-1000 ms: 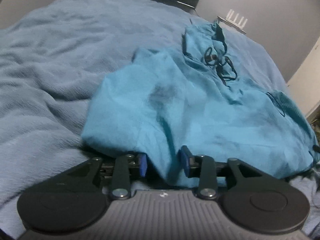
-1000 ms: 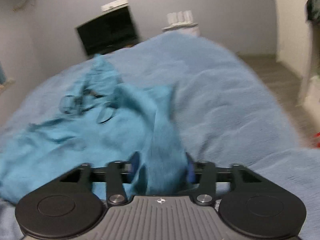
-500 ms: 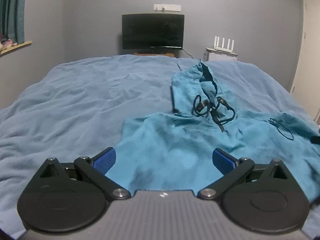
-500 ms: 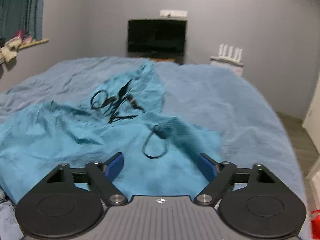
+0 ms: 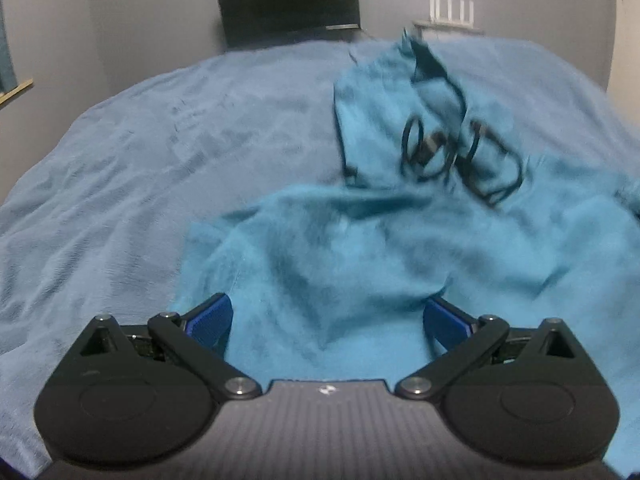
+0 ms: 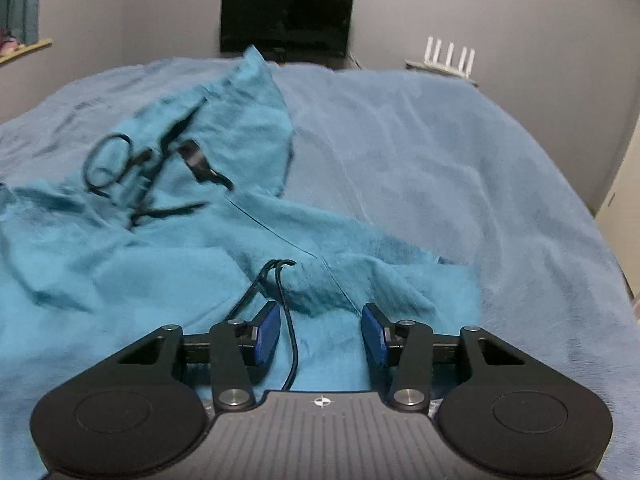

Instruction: Fold large clothes

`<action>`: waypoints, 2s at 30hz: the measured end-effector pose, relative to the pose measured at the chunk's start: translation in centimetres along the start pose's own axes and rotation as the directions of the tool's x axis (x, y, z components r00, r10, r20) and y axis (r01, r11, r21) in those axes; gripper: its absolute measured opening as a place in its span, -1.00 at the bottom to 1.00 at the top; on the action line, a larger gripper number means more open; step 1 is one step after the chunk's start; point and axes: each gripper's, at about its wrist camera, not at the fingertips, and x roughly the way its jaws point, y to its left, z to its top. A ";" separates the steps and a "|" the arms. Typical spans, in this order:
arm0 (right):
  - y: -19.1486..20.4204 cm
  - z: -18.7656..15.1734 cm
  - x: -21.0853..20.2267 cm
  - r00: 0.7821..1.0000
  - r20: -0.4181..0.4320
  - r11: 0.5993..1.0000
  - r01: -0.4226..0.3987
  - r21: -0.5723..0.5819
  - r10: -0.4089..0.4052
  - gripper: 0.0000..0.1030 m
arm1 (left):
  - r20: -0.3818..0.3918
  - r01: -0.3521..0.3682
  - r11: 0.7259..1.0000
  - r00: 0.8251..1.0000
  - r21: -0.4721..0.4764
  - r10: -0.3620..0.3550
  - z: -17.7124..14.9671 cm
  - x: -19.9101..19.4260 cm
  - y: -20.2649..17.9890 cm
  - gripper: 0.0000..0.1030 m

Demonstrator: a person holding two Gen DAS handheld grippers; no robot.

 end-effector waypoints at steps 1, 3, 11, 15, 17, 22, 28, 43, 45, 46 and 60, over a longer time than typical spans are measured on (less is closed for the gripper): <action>0.1 -0.1 0.7 1.000 -0.004 1.000 0.002 -0.001 -0.002 -0.04 | -0.018 -0.003 1.000 1.000 -0.011 0.003 -0.5 1.1 0.2 1.00; 0.1 -0.1 1.7 1.000 -0.008 1.000 -0.001 0.005 0.001 -0.03 | -0.053 0.008 0.999 0.999 -0.045 -0.010 -1.3 2.8 0.8 1.00; 0.0 0.4 0.3 0.998 0.051 0.999 -0.032 0.002 0.032 0.02 | -0.015 0.021 0.999 1.000 -0.035 -0.022 -1.9 1.6 1.0 1.00; -0.3 2.2 -1.3 0.978 0.163 0.986 -0.146 0.080 0.131 0.35 | 0.030 0.087 0.985 0.996 -0.148 -0.084 -0.7 0.2 1.6 1.00; -0.3 3.9 -0.2 0.975 0.155 0.977 -0.180 0.111 0.162 0.34 | 0.044 0.113 0.973 0.993 -0.199 -0.107 0.0 0.2 1.8 1.00; -0.3 8.7 5.3 0.976 0.136 0.971 -0.191 0.142 0.172 0.33 | 0.067 0.052 0.987 0.997 -0.152 -0.042 1.6 1.5 1.2 1.00; -1.1 13.1 13.3 0.986 0.090 0.956 -0.157 0.246 0.139 0.42 | 0.009 -0.062 0.993 0.998 -0.099 0.063 2.1 4.8 1.6 1.00; -1.9 16.8 22.3 0.883 0.110 0.790 -0.458 0.407 0.455 -0.80 | -0.030 -0.023 0.991 0.999 -0.135 0.019 1.5 7.7 2.7 1.00; -1.5 17.1 20.3 0.854 0.174 0.786 -0.519 0.334 0.490 -0.90 | -0.020 -0.019 0.989 1.000 -0.148 0.016 1.0 7.5 2.7 1.00; -1.3 17.2 19.0 0.831 0.214 0.778 -0.557 0.292 0.514 -0.93 | -0.015 -0.018 0.988 1.000 -0.155 0.016 0.9 7.5 2.6 1.00; 1.2 10.6 -3.2 0.612 0.207 0.645 -0.705 -0.296 0.764 -0.95 | -0.005 0.008 0.971 1.000 -0.241 -0.009 -1.3 1.9 3.8 1.00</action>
